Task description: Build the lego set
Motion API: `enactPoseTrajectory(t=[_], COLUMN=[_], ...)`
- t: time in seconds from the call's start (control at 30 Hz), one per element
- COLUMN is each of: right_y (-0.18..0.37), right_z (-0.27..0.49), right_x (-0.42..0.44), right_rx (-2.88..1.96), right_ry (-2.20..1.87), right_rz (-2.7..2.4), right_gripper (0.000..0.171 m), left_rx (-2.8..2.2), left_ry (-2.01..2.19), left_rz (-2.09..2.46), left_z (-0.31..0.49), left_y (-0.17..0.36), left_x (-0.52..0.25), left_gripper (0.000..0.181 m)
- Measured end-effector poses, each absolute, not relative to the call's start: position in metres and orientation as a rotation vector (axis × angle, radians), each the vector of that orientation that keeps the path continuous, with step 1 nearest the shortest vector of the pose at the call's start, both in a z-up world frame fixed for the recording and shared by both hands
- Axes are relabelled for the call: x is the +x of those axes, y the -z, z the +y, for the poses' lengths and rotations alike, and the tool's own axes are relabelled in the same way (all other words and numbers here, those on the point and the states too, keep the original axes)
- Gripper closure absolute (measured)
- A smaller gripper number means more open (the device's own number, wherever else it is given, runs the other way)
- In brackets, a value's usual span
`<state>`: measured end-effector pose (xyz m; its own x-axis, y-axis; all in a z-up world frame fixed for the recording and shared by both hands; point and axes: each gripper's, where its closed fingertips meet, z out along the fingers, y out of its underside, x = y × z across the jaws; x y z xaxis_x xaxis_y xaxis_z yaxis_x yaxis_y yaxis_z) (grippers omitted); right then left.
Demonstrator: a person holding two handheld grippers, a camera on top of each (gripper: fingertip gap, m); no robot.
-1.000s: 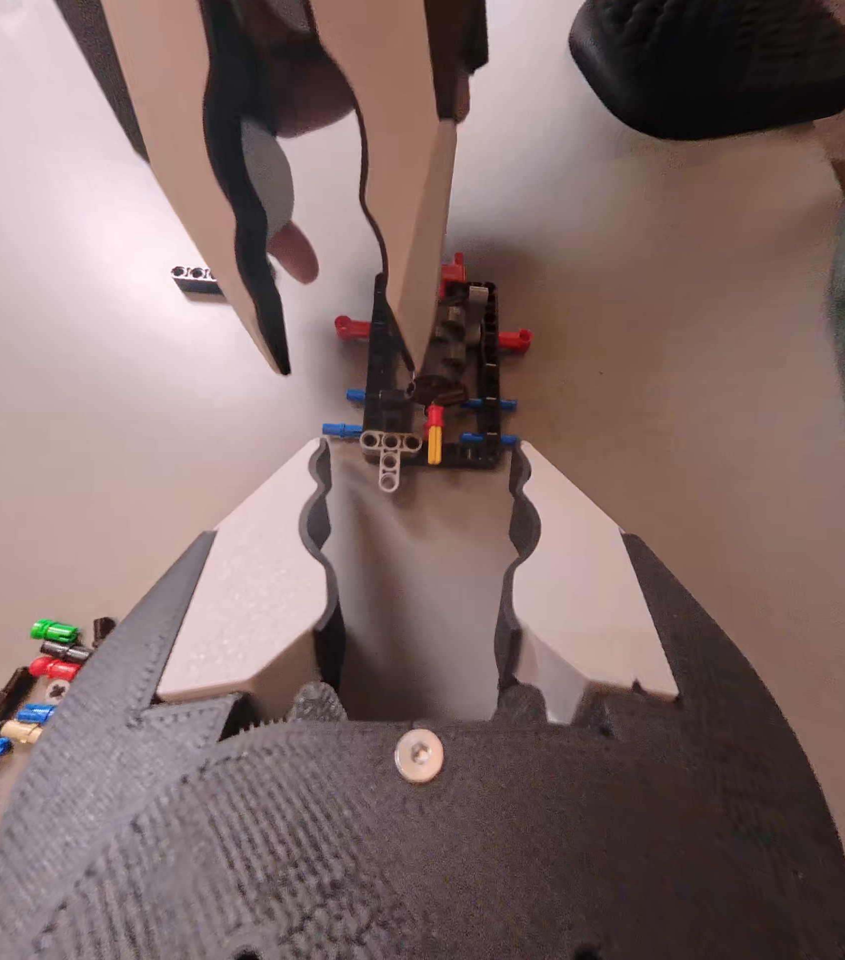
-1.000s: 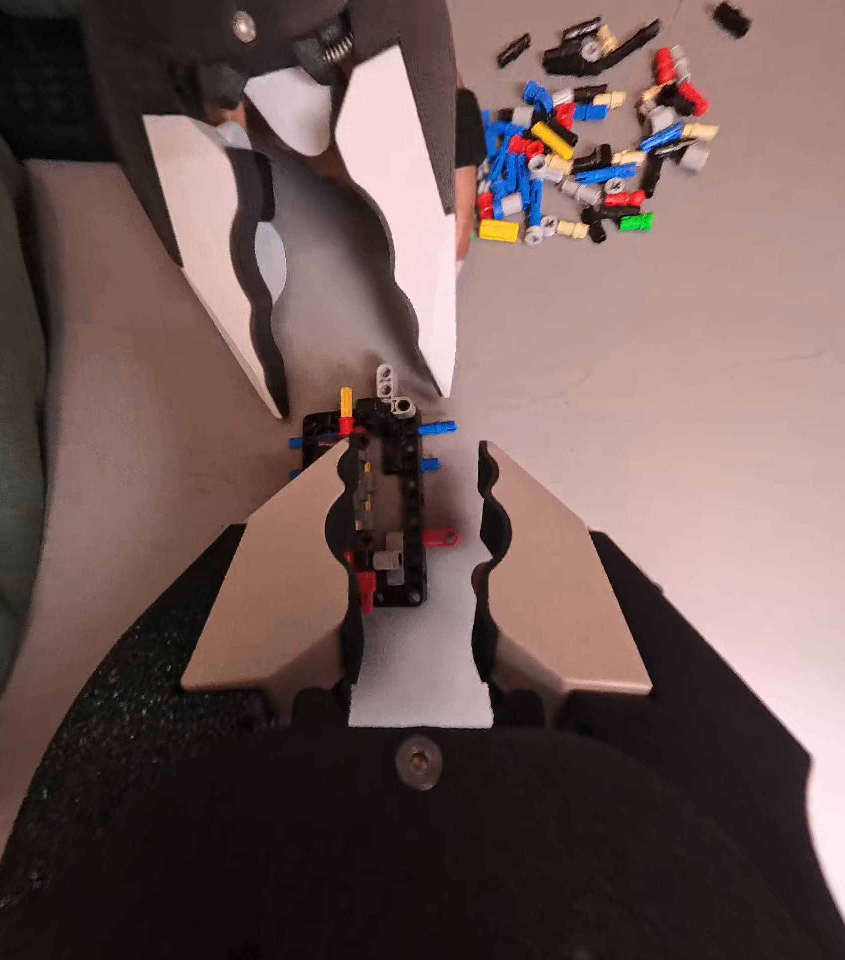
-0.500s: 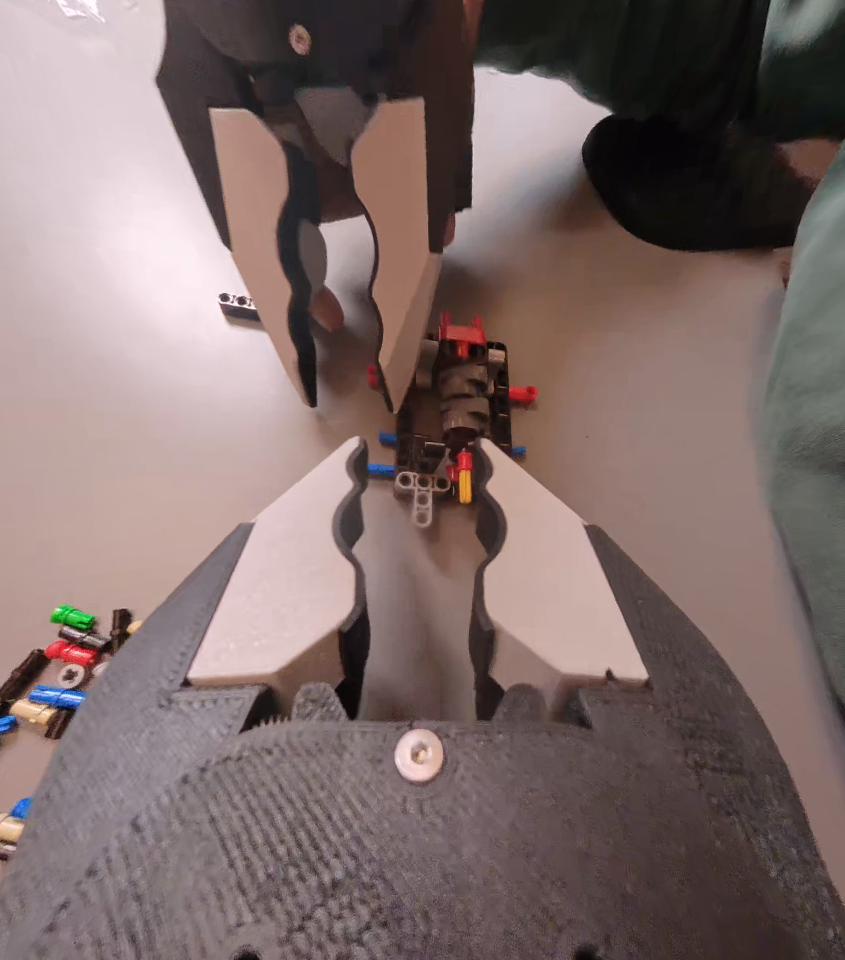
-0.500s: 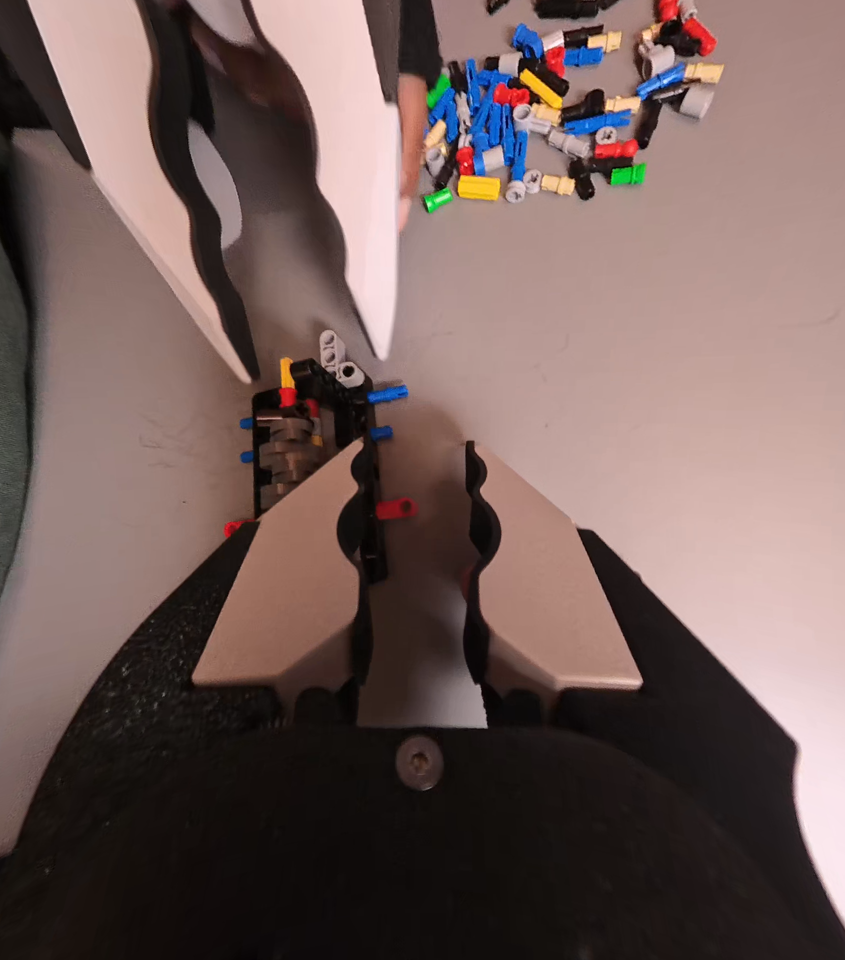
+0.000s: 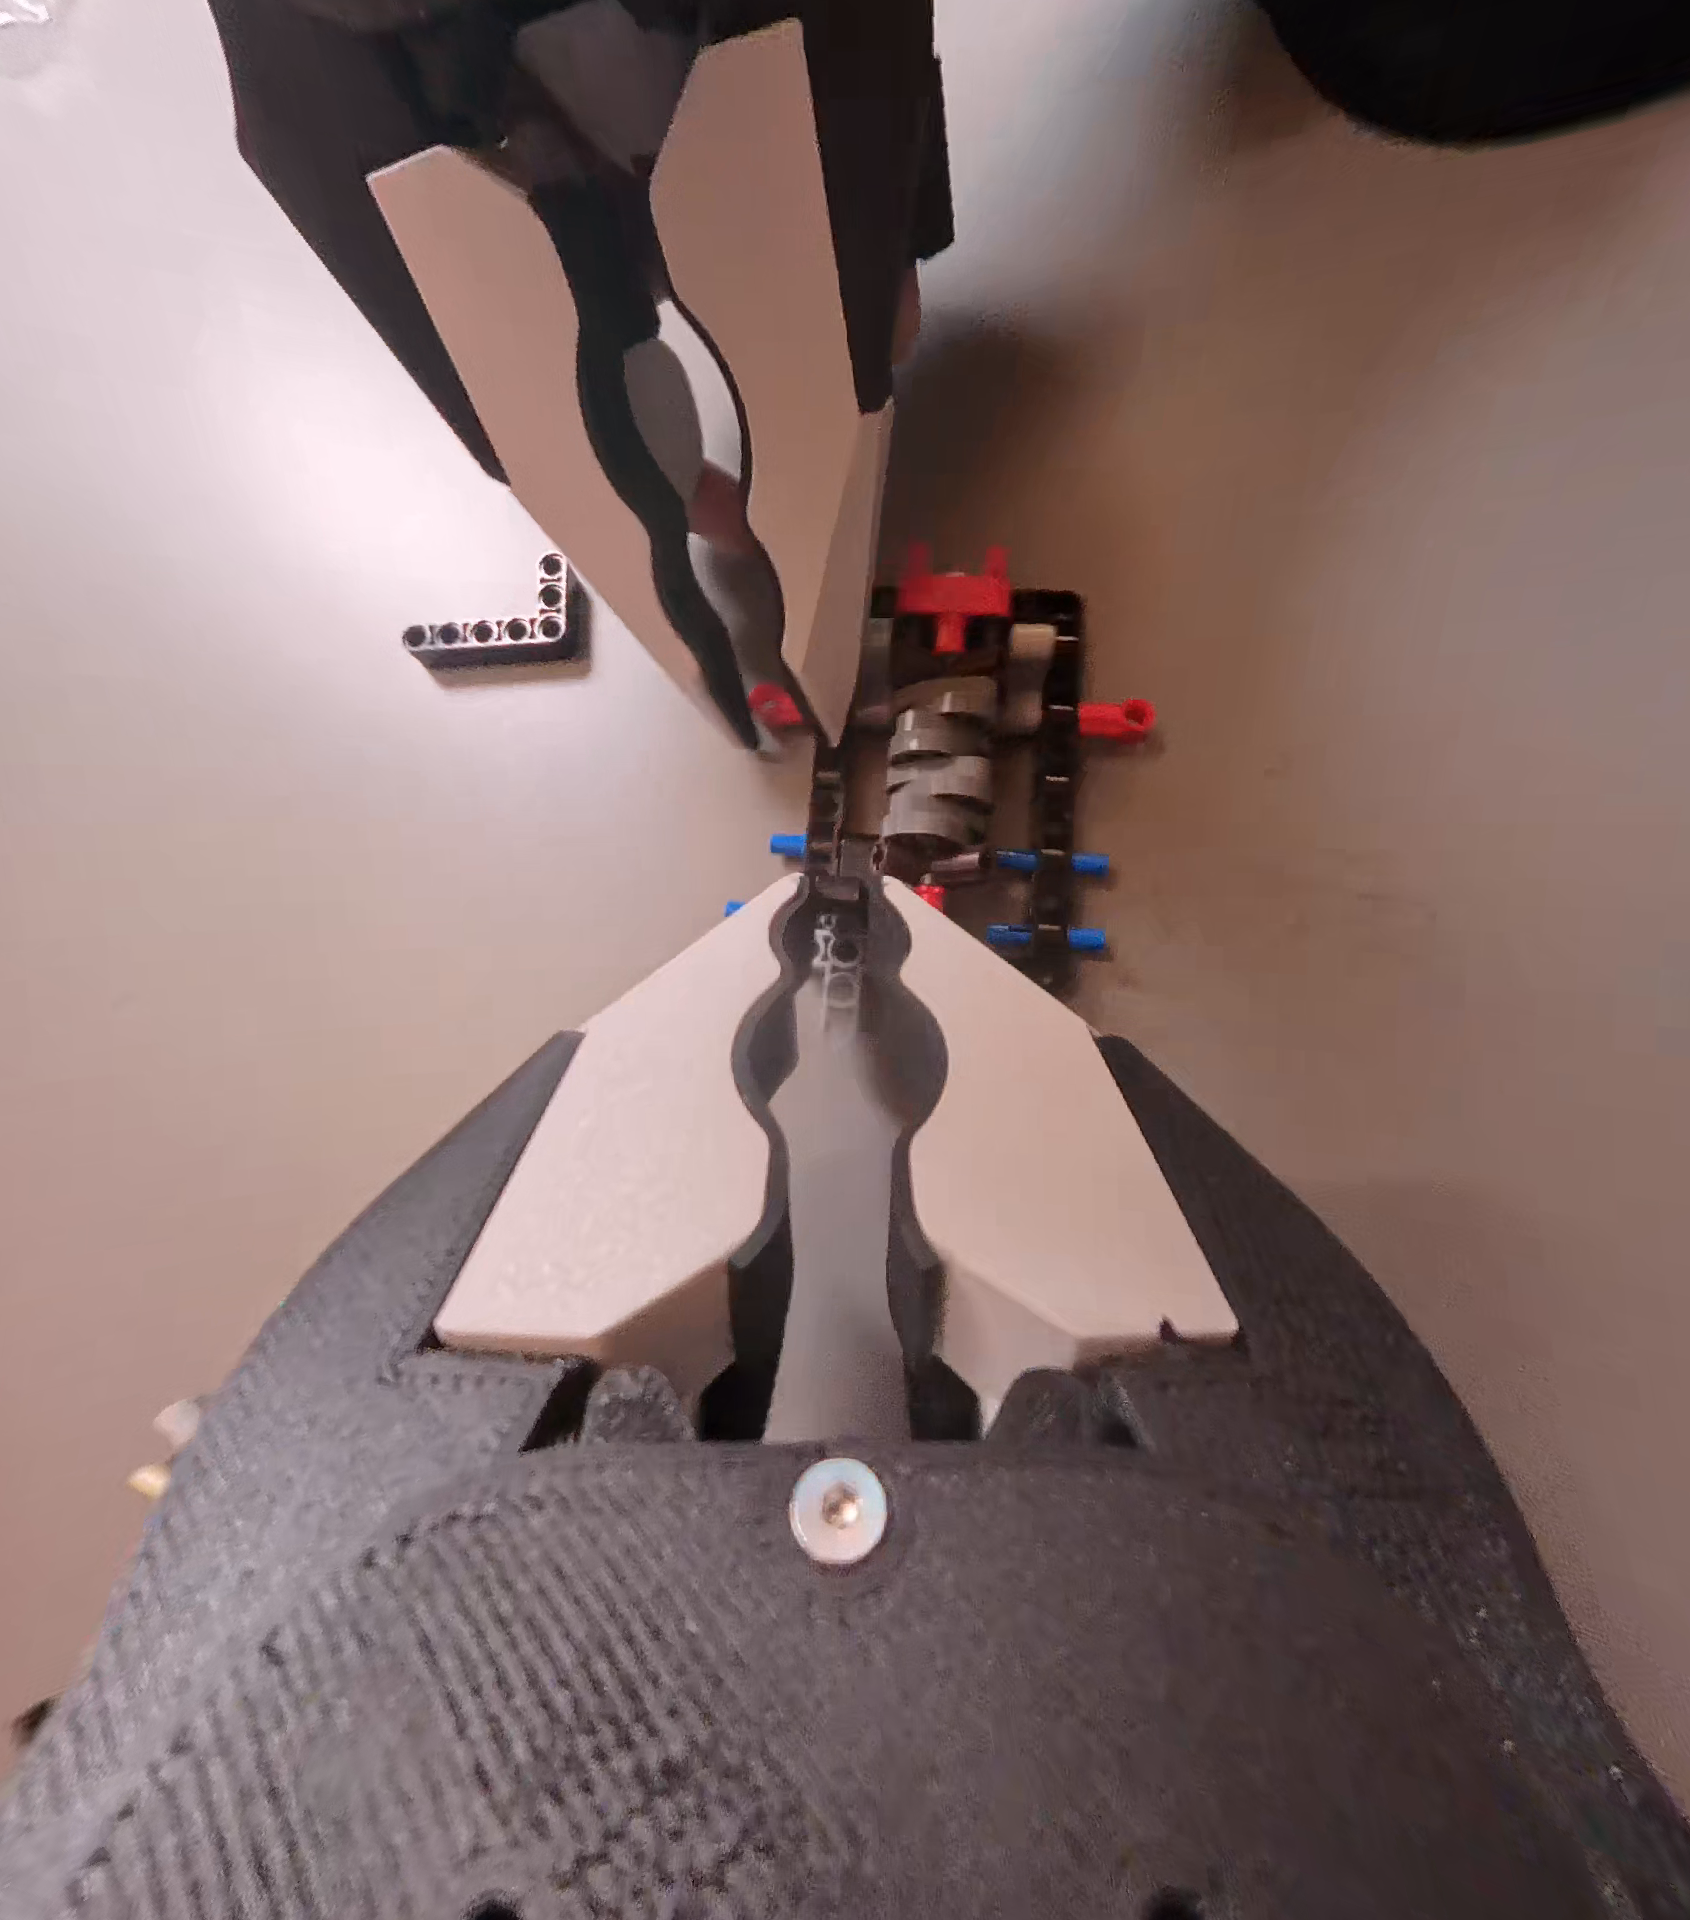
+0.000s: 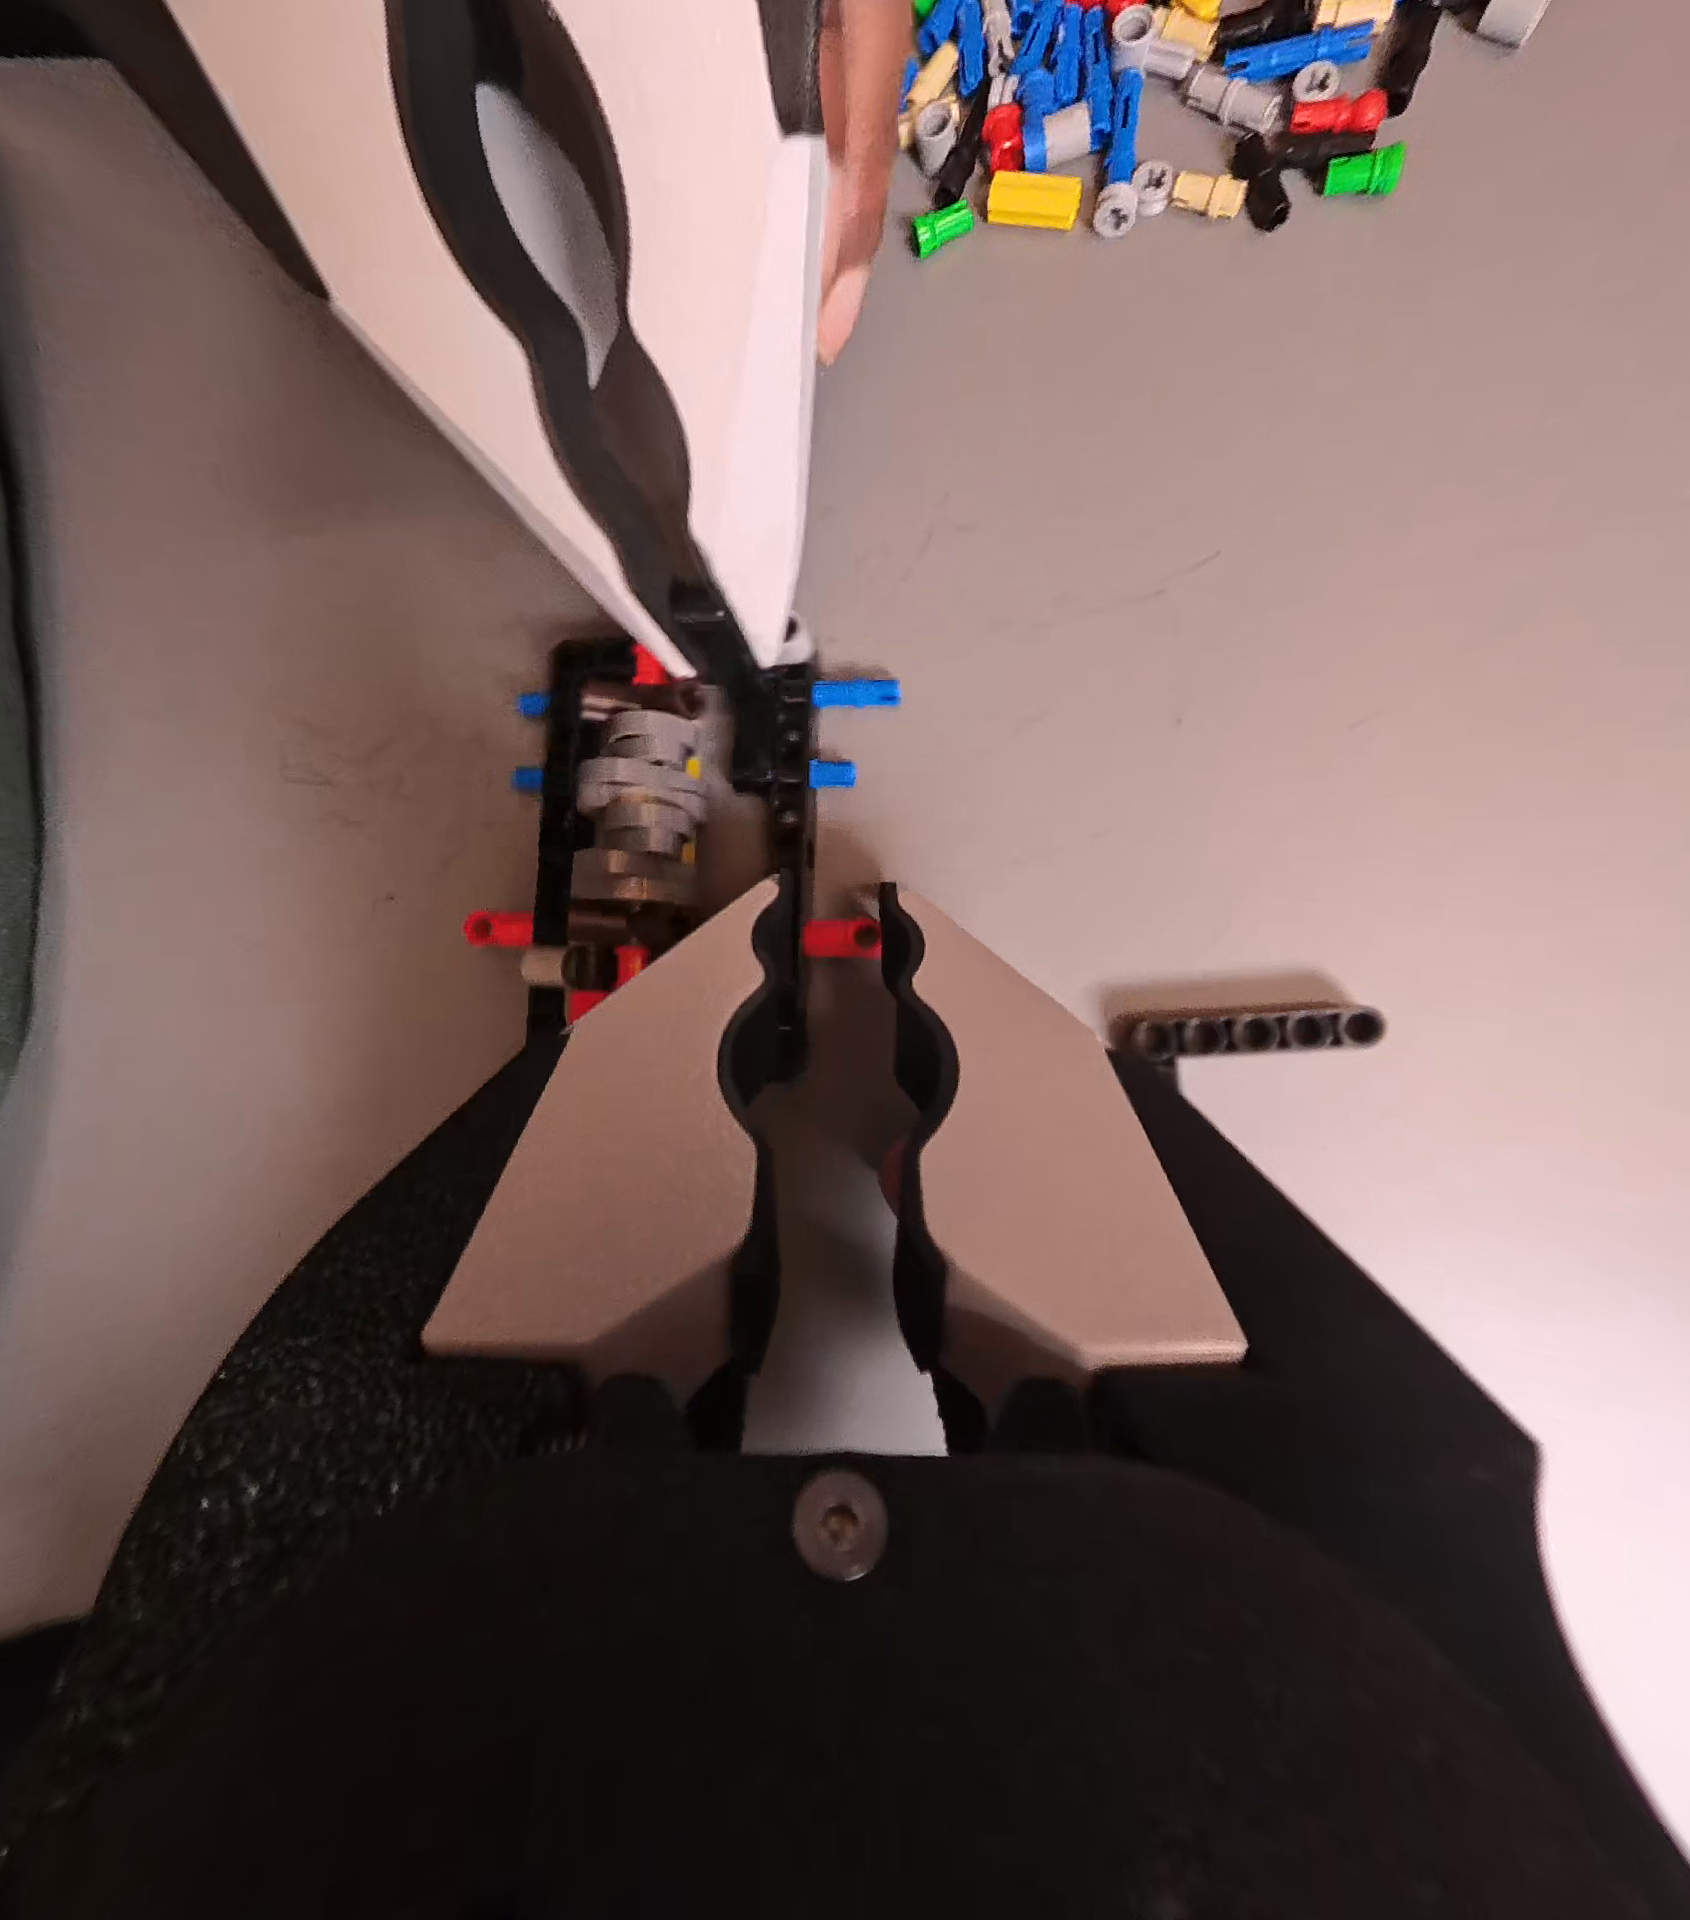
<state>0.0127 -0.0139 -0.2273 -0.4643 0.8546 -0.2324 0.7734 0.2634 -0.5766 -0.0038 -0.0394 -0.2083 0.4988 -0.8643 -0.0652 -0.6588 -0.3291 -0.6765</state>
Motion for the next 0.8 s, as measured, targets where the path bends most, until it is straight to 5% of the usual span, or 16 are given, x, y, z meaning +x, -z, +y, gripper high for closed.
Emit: enactPoseTrajectory(t=[0.8], right_y=[0.225], right_z=[-0.036], right_x=[0.034], right_rx=[-1.74], right_ry=[-1.037], right_rz=[-2.163], right_gripper=[0.162], left_rx=[-1.968], left_ry=[0.239], left_rz=[1.717], left_z=[-0.044], left_y=[0.207], left_x=[0.006], left_gripper=[0.168])
